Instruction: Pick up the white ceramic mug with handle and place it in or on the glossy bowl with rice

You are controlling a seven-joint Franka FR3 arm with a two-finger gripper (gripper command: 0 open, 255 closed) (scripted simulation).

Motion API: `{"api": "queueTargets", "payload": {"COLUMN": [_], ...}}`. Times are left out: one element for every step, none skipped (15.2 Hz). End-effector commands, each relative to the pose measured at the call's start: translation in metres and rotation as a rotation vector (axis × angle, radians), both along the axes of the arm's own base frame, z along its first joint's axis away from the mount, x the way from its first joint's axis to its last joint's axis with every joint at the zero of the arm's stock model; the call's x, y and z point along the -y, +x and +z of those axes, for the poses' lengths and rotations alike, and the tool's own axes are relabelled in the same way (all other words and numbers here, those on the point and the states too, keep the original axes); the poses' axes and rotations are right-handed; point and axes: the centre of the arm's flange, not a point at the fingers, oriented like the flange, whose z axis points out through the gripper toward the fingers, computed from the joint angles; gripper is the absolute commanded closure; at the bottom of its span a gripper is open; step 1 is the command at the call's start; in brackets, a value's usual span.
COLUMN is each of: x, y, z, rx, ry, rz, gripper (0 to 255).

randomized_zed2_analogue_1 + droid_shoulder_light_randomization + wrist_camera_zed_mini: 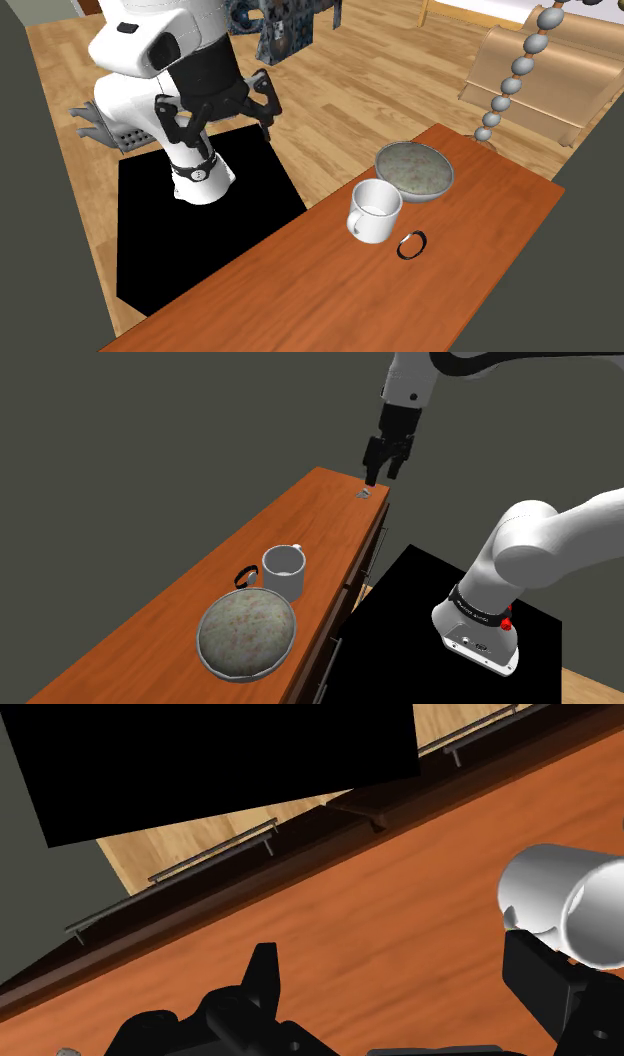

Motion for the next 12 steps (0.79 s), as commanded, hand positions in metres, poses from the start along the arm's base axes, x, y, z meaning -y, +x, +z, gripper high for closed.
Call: {"api": "queueTargets", "payload": {"x": [-0.025, -0.038, -0.050, -0.062, -0.074, -0.086, -0.099, -0.111, -0.123, -0.135, -0.146, -0.158], "y": [0.007, 0.010, 0.013, 0.016, 0.020, 0.023, 0.027, 0.030, 0.034, 0.038, 0.042, 0.045], "z": [-0.011, -0.016, -0.022, -0.027, -0.032, -0.038, -0.043, -0.049, -0.055, -0.060, -0.066, -0.072], "rx": [0.001, 0.001, 0.002, 0.002, 0.002, 0.002, 0.002, 0.002, 0.003, 0.003, 0.003, 0.003], "ry": [-0.009, -0.013, -0.018, -0.022, -0.027, -0.031, -0.036, -0.040, -0.045, -0.050, -0.054, -0.059], "rz": [-0.013, -0.018, -0.023, -0.029, -0.034, -0.040, -0.045, -0.050, -0.056, -0.061, -0.067, -0.072], "gripper": [0, 0, 0, 0, 0, 0, 0, 0, 0, 0, 0, 0]}}
